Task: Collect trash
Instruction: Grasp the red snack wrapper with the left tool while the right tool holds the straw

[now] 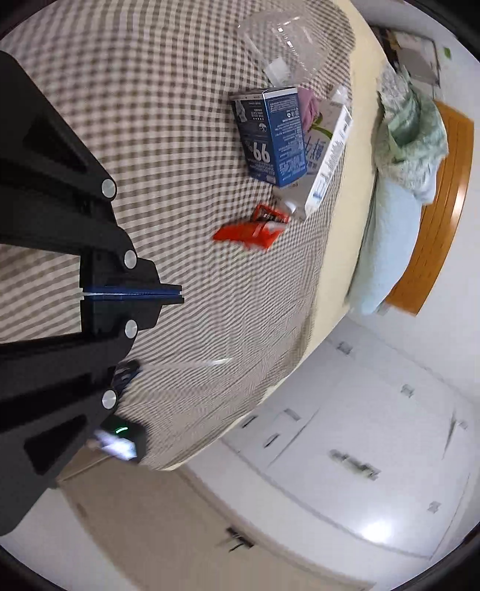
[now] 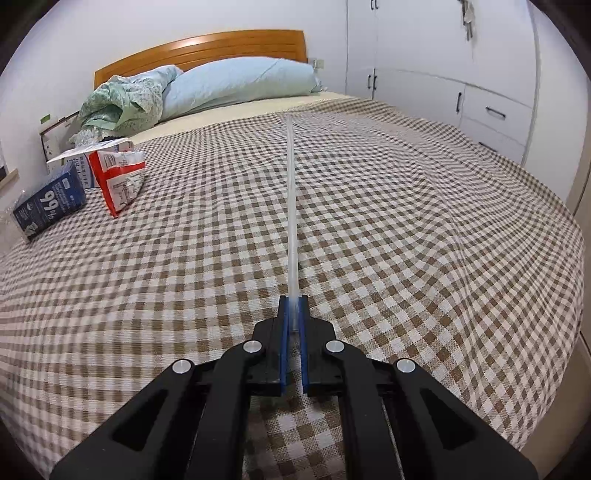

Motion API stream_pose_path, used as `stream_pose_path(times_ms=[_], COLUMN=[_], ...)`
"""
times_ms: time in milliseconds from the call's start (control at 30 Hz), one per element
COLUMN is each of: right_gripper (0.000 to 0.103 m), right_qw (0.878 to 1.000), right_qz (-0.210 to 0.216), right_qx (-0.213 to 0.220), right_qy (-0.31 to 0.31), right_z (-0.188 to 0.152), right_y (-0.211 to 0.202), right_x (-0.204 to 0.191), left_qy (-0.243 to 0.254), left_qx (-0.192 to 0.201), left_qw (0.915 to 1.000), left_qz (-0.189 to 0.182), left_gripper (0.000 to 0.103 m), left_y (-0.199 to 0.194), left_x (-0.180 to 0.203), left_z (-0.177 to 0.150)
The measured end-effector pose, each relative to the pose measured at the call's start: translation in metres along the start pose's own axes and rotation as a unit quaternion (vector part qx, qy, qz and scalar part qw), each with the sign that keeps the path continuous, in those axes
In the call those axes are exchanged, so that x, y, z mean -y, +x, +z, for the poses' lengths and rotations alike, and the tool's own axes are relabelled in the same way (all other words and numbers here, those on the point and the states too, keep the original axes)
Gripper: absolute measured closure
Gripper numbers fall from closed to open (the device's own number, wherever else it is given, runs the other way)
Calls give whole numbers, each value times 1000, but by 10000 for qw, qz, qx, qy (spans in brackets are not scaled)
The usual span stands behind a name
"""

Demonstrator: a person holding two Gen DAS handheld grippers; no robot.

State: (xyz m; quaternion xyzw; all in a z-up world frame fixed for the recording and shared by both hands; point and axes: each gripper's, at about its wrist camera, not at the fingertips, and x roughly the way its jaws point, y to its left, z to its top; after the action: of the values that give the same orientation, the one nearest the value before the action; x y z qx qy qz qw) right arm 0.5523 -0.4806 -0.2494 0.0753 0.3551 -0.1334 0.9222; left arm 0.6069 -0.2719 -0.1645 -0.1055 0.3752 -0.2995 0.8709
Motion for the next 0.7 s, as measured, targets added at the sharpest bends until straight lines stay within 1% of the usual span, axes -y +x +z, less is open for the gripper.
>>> stream_pose_path(times_ms=[33, 67, 100, 133, 167, 233, 267, 333, 367, 400, 467, 500, 567, 600, 633, 667, 700], right_gripper=[98, 98, 98, 98, 98, 98, 98, 98, 98, 98, 98, 98, 98, 98, 98, 98, 98], right_qw=[9999, 9998, 9995, 9993, 9992, 9994, 9995, 9998, 9999, 10000, 9997, 9997, 9999, 9999, 9997, 9996, 9996], right_qz=[120, 137, 168, 190, 190, 147, 109, 31, 12, 2, -18, -38, -73, -75, -80, -94, -79], right_qx=[2, 88, 236, 310, 331, 297, 281, 196, 107, 30, -153, -189, -136, -80, -20, 20, 50], right_qy=[85, 151, 155, 131, 93, -39, -73, -59, -6, 39, 167, 127, -13, -93, -215, -280, -279], right_z=[4, 9, 12, 14, 16, 20, 21, 22, 23, 23, 19, 17, 16, 15, 12, 8, 6], right_y=[-6, -19, -35, -46, -52, -57, -54, -41, -31, -22, -3, 2, 3, 2, 0, -1, -3], right_x=[4, 8, 9, 9, 12, 15, 16, 23, 27, 31, 38, 38, 32, 29, 25, 23, 23], left_qy=[140, 284, 374, 362, 368, 361, 234, -59, -147, -174, -150, -148, -207, -279, -366, -422, -445], left_qx=[-118, -221, -256, -159, -73, -111, -158, -132, -122, -163, -410, -519, -524, -507, -546, -567, -522], left_qw=[9998, 9992, 9984, 9983, 9982, 9962, 9947, 9927, 9917, 9896, 9848, 9828, 9805, 9802, 9809, 9835, 9858], left_qz=[76, 180, 331, 435, 477, 784, 984, 1200, 1275, 1417, 1683, 1768, 1885, 1894, 1828, 1664, 1531], left_gripper=[98, 80, 25, 10, 10, 10, 11, 11, 11, 11, 11, 14, 20, 32, 52, 70, 82], left_y=[3, 6, 10, 14, 23, 52, 71, 98, 110, 132, 169, 182, 200, 207, 213, 213, 209], left_x=[6, 11, 14, 13, 12, 6, 0, -22, -29, -35, -47, -52, -60, -66, -70, -73, -73], left_z=[3, 4, 4, 7, 12, 26, 36, 56, 65, 74, 86, 92, 97, 99, 100, 99, 97])
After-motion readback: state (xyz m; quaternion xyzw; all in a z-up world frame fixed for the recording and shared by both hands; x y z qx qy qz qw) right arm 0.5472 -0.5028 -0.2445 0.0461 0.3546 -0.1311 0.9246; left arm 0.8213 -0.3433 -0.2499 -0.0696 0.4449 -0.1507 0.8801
